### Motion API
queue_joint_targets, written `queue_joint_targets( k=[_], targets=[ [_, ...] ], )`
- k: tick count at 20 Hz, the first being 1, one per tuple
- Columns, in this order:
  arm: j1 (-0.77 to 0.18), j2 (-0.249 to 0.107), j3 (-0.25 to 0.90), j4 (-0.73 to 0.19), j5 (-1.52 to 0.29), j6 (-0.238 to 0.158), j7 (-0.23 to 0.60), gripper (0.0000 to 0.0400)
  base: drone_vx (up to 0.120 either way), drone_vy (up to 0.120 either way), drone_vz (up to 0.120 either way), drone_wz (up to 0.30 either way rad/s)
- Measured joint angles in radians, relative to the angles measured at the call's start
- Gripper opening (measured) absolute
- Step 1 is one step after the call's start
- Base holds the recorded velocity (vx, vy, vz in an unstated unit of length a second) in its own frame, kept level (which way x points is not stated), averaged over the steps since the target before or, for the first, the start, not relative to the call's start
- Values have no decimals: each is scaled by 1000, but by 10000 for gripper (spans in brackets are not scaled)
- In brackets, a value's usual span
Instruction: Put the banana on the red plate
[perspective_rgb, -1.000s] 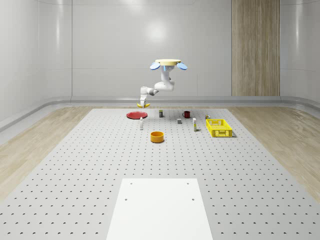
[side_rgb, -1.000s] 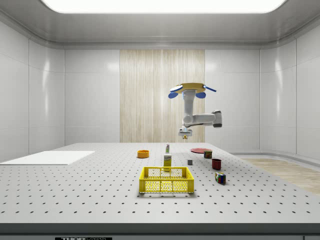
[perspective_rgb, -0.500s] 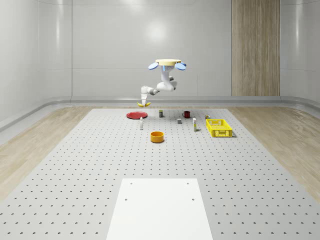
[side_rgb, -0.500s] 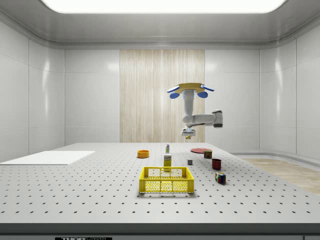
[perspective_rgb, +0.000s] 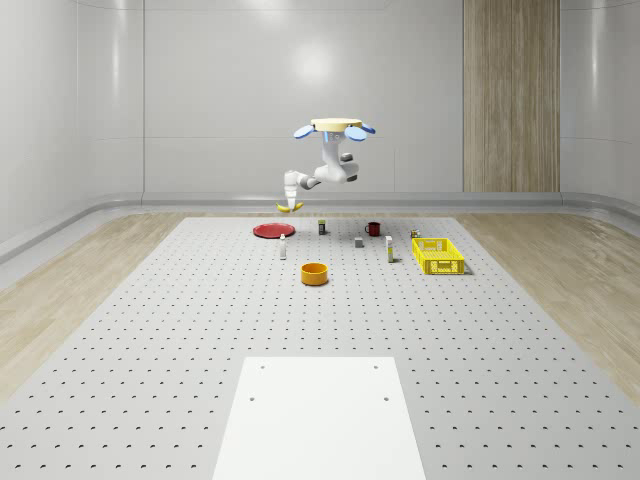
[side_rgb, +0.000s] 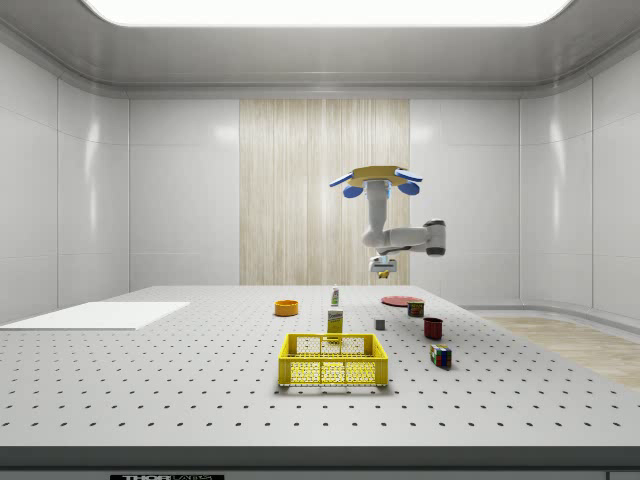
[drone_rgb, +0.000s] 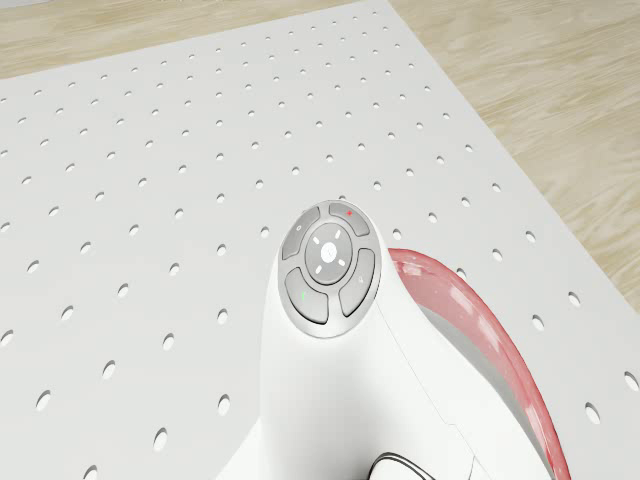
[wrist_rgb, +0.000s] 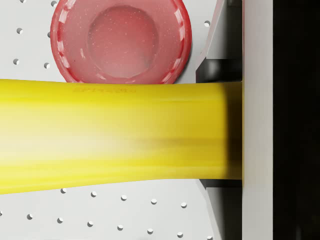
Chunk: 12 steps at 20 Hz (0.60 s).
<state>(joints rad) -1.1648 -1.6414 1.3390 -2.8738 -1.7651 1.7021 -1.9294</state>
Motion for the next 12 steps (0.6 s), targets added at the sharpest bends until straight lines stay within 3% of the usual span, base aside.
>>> queue_joint_targets(
  k=[12],
  targets=[
    [-1,-1,1,1,2,-1,-360,193,0,0,0,-300]
  ],
)
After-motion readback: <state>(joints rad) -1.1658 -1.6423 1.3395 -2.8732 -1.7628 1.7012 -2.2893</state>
